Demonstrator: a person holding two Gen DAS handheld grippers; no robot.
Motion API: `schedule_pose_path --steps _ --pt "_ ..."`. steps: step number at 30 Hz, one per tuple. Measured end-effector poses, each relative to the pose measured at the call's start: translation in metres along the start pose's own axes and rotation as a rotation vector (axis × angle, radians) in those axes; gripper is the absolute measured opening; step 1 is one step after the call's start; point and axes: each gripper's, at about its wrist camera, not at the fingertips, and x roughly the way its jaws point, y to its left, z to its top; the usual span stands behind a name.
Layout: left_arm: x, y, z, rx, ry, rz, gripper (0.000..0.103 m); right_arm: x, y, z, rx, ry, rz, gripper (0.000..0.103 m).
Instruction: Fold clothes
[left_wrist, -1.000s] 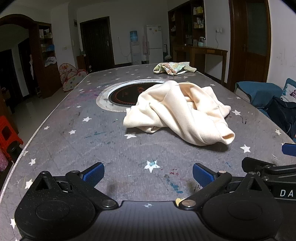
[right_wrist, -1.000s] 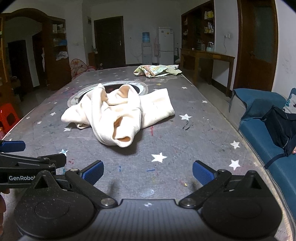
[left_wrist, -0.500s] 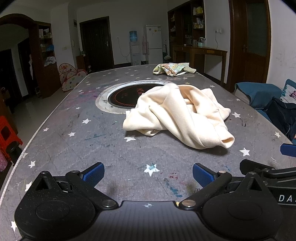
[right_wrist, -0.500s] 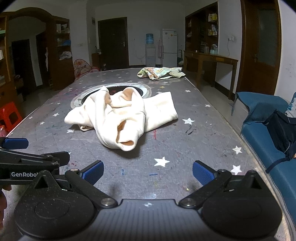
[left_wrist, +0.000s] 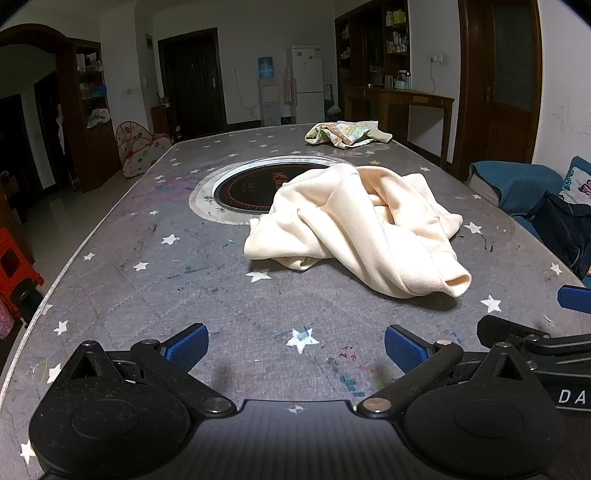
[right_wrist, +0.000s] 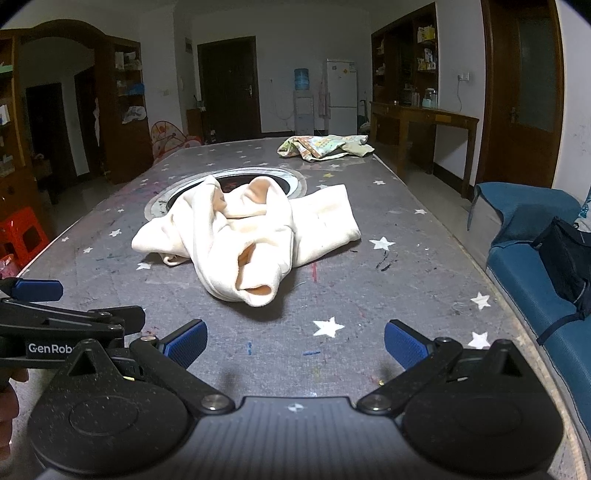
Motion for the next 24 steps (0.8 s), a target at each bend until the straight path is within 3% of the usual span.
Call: schedule_pose_path --steps 24 --pt "-0.001 0.0 0.006 -0.007 0.019 -0.015 0.103 -0.009 0.001 0.012 -0.028 -0.001 0.035 0.103"
